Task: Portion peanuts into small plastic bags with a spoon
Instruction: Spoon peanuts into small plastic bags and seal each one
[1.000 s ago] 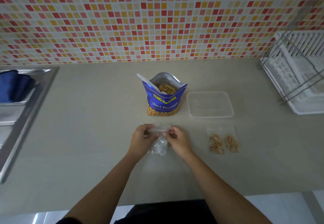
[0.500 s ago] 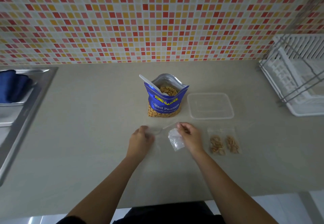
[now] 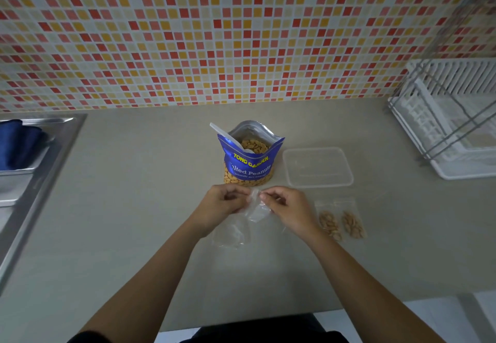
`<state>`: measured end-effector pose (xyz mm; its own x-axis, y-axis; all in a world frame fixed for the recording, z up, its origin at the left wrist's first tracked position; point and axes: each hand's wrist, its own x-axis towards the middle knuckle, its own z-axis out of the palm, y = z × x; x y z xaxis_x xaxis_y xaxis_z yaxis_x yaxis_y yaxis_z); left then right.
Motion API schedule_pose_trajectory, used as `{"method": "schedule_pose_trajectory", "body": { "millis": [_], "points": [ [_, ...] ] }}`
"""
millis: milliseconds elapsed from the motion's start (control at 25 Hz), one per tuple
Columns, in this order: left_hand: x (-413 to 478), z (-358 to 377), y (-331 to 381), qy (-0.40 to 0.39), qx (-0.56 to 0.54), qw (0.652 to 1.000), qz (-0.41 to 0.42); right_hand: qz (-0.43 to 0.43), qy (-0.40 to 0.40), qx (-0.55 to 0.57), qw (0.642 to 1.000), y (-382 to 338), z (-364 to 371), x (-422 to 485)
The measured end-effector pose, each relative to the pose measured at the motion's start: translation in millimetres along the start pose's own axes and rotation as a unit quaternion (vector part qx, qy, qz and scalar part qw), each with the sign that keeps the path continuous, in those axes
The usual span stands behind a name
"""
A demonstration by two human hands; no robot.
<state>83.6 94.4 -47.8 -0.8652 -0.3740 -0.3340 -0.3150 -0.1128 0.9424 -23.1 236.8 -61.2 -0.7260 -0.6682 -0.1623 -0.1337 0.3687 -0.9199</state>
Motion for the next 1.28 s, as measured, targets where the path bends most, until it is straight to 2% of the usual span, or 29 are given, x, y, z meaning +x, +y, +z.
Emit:
{"method": "schedule_pose_trajectory", "body": {
  "millis": [200, 360, 440, 480, 560, 600, 680, 800, 920, 1120, 1200, 1280],
  "points": [
    [-1, -14, 22, 0.072, 0.017, 0.996, 0.048, 0.010, -0.029, 0.031, 0.999, -8, -17, 3],
    [-8, -20, 38, 0.095, 0.070, 0.990, 0.082, 0.047, -0.108, 0.224, 0.967, -18, -32, 2],
    [-12, -19, 42, 0.124, 0.083, 0.984, 0.096, 0.040, -0.106, 0.249, 0.962, -19, -33, 3],
    [-13, -19, 45, 0.137, 0.089, 0.981, 0.104, 0.015, -0.083, 0.215, 0.973, -19, -33, 4],
    [-12, -22, 52, 0.152, 0.101, 0.976, 0.120, -0.069, 0.019, 0.077, 0.994, -24, -35, 5],
    [-12, -22, 56, 0.154, 0.107, 0.974, 0.128, -0.130, 0.064, -0.002, 0.989, -28, -36, 5],
    [-10, -20, 64, 0.151, 0.112, 0.972, 0.137, -0.248, 0.069, -0.135, 0.957, -41, -33, 4],
    [-8, -12, 71, 0.148, 0.105, 0.974, 0.136, -0.284, 0.032, -0.258, 0.923, -58, -20, 7],
    [-3, -8, 74, 0.150, 0.105, 0.973, 0.141, -0.286, 0.052, -0.243, 0.925, -62, -16, 15],
    [-2, -10, 73, 0.140, 0.116, 0.972, 0.148, -0.272, 0.046, -0.122, 0.953, -60, -19, 22],
    [1, -13, 77, 0.230, 0.166, 0.942, 0.179, -0.258, 0.061, -0.084, 0.960, -57, -22, 25],
    [14, -22, 81, 0.355, 0.223, 0.894, 0.155, -0.237, 0.070, -0.048, 0.968, -55, -27, 31]
  ]
}}
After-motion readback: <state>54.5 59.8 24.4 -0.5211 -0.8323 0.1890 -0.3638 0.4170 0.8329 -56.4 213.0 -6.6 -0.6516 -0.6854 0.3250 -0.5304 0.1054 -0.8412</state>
